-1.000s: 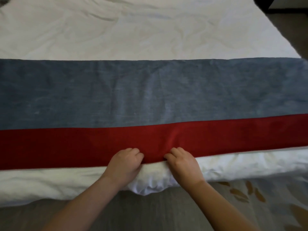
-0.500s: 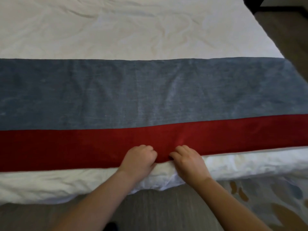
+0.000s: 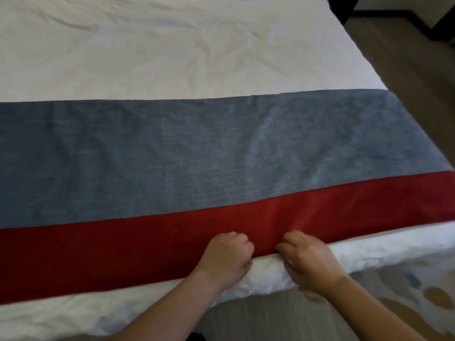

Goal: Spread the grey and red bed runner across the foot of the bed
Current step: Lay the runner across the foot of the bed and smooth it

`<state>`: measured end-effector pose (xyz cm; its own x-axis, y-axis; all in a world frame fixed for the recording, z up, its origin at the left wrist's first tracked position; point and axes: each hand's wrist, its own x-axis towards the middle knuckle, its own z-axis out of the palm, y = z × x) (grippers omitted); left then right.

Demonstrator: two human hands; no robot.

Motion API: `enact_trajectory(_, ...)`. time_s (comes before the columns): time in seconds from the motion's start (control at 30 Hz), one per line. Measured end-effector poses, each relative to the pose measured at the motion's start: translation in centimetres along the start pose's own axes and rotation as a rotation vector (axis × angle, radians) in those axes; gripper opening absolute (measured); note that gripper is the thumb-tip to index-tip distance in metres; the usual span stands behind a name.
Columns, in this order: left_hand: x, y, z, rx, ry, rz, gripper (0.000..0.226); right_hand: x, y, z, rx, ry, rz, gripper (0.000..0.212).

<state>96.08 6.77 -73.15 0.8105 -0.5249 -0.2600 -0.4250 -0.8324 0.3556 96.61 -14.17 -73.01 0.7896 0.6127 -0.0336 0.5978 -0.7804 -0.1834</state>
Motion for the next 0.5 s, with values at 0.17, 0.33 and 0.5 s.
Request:
enact_trajectory(0.17, 5.4, 5.8, 0.6, -0.012, 0.049, -0.012, 0.012, -2.2, 5.9, -1.8, -0.065, 0.015, 0.096, 0.025)
enact_trajectory(0.33, 8.0, 10.3, 1.5, 0.019, 0.004, -0.062, 0.021, -3.9, 8.4, -1.3, -0.063, -0.057, -0.021, 0.036)
enact_trajectory(0.5, 9.2, 12.4, 3.3, -0.016, 0.066, -0.200, 0.013, -5.6, 12.4, -1.4, -0.014, -0.037, -0.093, 0.025)
